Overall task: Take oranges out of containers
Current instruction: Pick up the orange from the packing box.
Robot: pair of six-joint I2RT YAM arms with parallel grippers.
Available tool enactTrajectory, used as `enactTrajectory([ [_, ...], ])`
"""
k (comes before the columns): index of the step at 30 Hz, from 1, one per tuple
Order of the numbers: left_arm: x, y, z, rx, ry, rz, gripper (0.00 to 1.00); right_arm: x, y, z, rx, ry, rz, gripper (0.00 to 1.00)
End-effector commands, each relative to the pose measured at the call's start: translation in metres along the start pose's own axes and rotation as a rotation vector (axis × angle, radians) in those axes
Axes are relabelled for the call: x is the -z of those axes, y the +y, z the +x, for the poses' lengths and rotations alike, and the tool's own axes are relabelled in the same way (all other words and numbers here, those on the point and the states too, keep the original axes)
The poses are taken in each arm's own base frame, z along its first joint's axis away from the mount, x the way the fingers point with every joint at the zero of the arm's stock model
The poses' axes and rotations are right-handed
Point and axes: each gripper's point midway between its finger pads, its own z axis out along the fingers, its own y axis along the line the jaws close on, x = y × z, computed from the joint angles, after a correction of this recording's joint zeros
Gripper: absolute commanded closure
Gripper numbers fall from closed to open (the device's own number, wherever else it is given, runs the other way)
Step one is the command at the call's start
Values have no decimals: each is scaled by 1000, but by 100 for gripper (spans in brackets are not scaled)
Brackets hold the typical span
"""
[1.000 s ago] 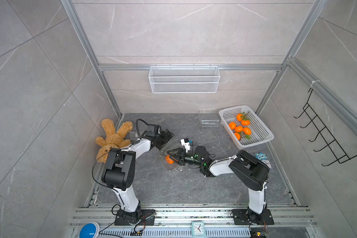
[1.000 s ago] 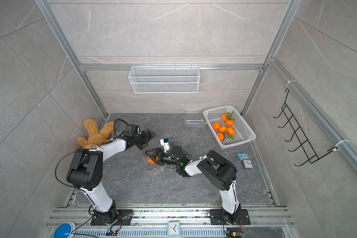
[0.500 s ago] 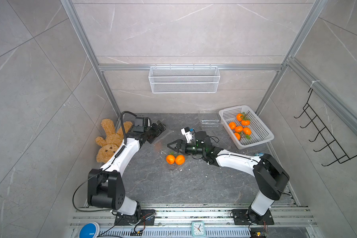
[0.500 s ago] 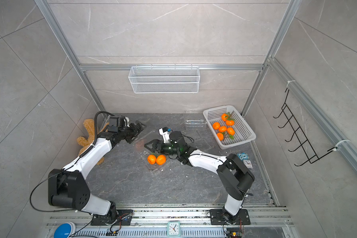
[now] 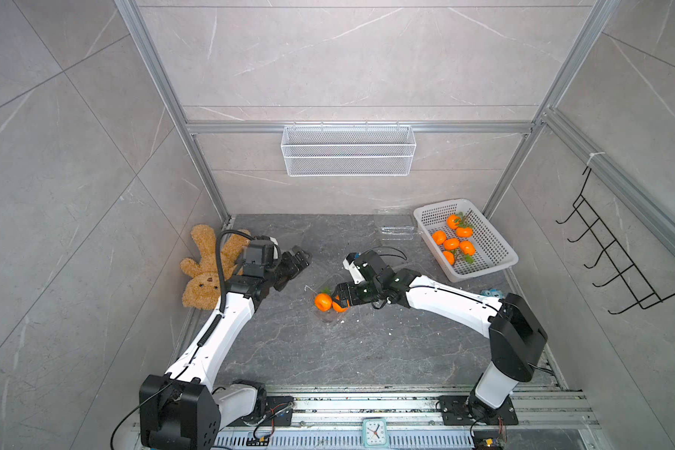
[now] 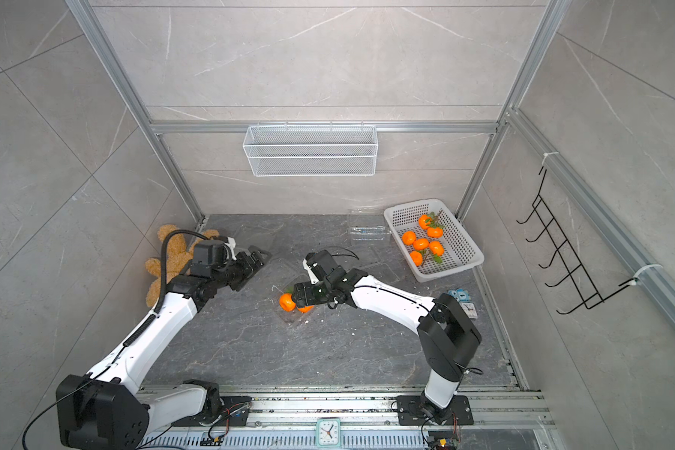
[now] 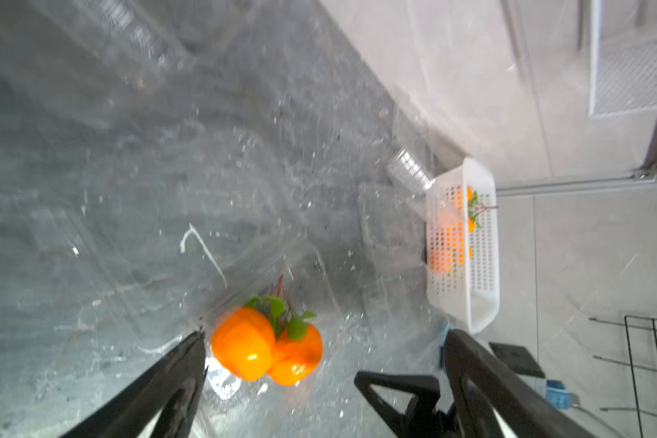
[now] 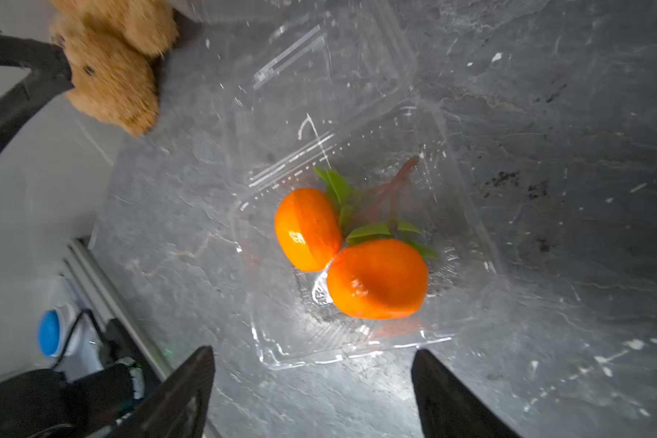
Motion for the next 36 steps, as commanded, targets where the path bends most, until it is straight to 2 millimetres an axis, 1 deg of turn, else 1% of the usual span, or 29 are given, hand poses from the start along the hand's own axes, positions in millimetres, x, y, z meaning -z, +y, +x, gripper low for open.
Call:
enactTrajectory([
  [1,10,-33,11,-15,-8,136,1,-10,-13,12,117,81,130,20],
  [5,5,-27,33,-6,20,136,1,-25,-17,12,177,123,212,24],
  [9,5,-20,44,-2,36,130,1,-37,-26,14,238,160,307,25],
  [11,6,-16,45,-1,33,125,1,-43,-30,15,252,171,334,25],
  [14,7,-14,46,3,27,124,0,-51,-41,18,269,189,402,25],
  [19,8,-11,48,11,23,123,1,-68,-48,26,270,223,415,26],
  [20,9,-11,48,15,20,123,1,-71,-49,26,268,223,414,27],
  [25,17,-8,46,27,-14,123,1,-82,-49,27,266,235,407,40],
  [27,21,-10,45,22,-24,129,1,-79,-44,22,258,219,392,45],
  [29,23,-14,43,11,-29,140,1,-71,-36,13,248,187,374,47],
  [33,26,-30,39,-5,-31,172,1,-41,-19,-16,242,112,347,48],
  [36,29,-48,37,-35,-38,198,1,-16,-14,-38,216,54,332,50],
])
